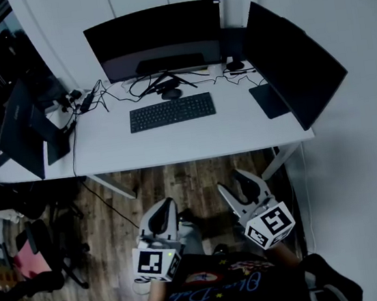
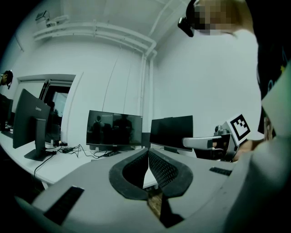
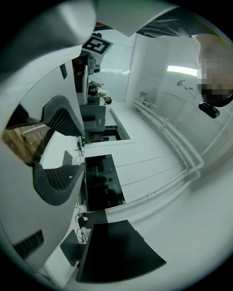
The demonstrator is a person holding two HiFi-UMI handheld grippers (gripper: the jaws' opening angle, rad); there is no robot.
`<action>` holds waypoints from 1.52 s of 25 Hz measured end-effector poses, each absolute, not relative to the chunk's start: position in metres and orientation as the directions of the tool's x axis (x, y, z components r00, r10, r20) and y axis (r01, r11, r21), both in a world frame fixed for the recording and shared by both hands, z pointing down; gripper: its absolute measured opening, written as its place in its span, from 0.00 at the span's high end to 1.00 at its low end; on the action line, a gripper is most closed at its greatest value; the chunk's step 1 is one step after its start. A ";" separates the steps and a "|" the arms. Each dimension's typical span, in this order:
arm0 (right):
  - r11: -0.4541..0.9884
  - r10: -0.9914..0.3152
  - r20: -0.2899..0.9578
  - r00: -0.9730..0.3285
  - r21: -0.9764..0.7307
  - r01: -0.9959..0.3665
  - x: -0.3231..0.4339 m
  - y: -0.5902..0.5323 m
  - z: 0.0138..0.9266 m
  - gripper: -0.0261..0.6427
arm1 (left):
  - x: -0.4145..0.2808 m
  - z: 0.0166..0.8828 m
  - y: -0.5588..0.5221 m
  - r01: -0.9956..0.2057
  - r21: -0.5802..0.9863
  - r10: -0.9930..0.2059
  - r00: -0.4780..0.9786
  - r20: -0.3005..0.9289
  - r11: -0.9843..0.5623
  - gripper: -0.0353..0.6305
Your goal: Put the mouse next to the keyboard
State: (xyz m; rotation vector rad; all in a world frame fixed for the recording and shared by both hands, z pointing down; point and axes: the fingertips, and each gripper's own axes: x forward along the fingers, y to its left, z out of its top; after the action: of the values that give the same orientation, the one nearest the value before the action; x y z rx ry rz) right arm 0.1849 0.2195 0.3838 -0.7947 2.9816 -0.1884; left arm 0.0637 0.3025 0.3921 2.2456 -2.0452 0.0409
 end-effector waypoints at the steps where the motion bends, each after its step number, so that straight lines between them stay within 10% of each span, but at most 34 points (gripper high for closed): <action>1: 0.860 -0.499 -0.017 -0.866 -0.129 -0.493 0.182 0.217 0.384 0.71 | 0.061 0.391 0.299 -0.994 0.059 -0.992 0.099 0.083 -0.094 0.94; 38: 0.809 -0.570 0.058 -0.820 -0.138 -0.572 -0.039 0.032 0.398 0.68 | -0.175 0.399 0.107 -0.984 0.091 -0.981 0.162 0.102 -0.153 0.94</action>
State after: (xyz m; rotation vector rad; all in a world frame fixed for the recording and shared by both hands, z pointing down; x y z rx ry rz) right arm -0.0391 0.0318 0.3980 -0.9469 3.0010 -0.2355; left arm -0.1752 0.1068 0.3992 2.2881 -1.9498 0.0281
